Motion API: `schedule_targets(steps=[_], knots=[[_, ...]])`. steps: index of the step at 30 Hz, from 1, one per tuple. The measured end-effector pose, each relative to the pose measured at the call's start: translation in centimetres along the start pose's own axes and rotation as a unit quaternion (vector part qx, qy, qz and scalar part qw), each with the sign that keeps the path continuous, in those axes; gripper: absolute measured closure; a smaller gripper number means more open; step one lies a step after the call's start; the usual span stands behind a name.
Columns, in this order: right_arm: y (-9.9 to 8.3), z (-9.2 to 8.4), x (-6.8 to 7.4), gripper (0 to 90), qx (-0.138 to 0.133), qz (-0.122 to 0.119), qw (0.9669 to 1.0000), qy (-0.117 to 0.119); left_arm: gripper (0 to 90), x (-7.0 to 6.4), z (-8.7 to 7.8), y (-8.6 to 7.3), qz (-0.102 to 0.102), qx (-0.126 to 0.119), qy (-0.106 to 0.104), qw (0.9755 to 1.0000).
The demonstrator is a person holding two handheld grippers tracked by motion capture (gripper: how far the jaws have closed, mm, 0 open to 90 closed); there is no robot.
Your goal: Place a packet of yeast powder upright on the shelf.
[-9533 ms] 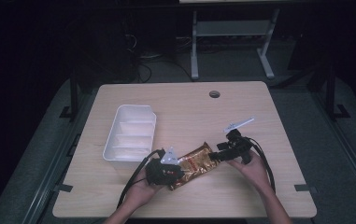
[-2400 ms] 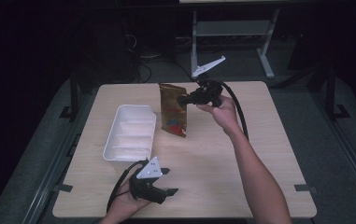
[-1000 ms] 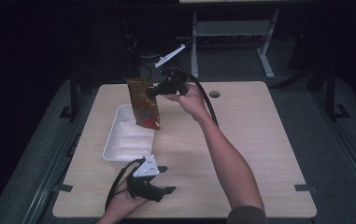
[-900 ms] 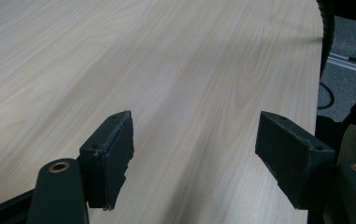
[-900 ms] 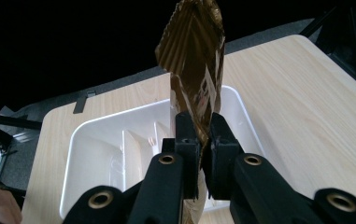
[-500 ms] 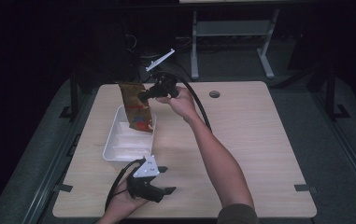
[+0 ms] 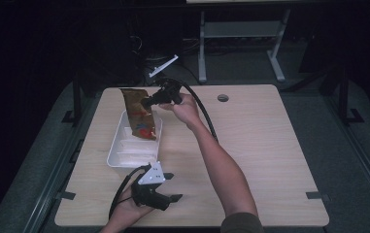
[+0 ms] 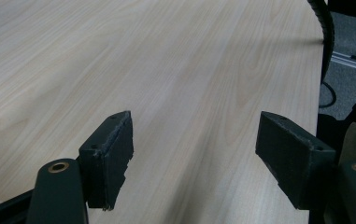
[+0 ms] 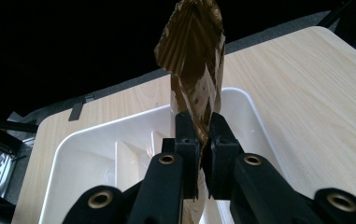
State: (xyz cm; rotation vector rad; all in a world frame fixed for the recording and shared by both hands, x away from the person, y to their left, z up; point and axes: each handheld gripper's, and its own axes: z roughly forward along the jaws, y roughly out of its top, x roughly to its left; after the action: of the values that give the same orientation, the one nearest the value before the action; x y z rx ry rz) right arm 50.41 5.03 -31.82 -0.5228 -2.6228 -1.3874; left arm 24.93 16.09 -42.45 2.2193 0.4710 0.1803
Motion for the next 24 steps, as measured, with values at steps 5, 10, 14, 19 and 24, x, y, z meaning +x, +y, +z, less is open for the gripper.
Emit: schedule_targets(steps=[5, 10, 14, 19, 24], knots=[[-0.1, 0.3, -0.2, 84.6, -0.002, 0.004, 1.0, 0.001, 26.7, 0.0, 0.0, 0.0, 0.0, 0.001, -0.001, 1.0], [-0.2, 0.7, -0.3, 84.6, 0.002, 0.003, 1.0, 0.0, 26.8, 0.0, 0.0, 0.0, 0.001, 0.001, -0.001, 1.0], [-0.4, 1.3, -0.6, 84.4, 0.001, 0.008, 1.0, 0.003, 26.7, 0.1, -0.1, 0.0, 0.001, 0.002, -0.002, 1.0], [-0.8, 1.8, -0.7, 84.4, 0.002, 0.01, 0.9999, 0.006, 26.7, 0.1, 0.0, 0.0, 0.0, 0.002, -0.002, 1.0], [-1.3, 2.0, -1.0, 84.4, 0.002, 0.016, 0.9998, 0.007, 26.7, 0.1, 0.0, 0.0, 0.0, 0.003, -0.002, 1.0]])
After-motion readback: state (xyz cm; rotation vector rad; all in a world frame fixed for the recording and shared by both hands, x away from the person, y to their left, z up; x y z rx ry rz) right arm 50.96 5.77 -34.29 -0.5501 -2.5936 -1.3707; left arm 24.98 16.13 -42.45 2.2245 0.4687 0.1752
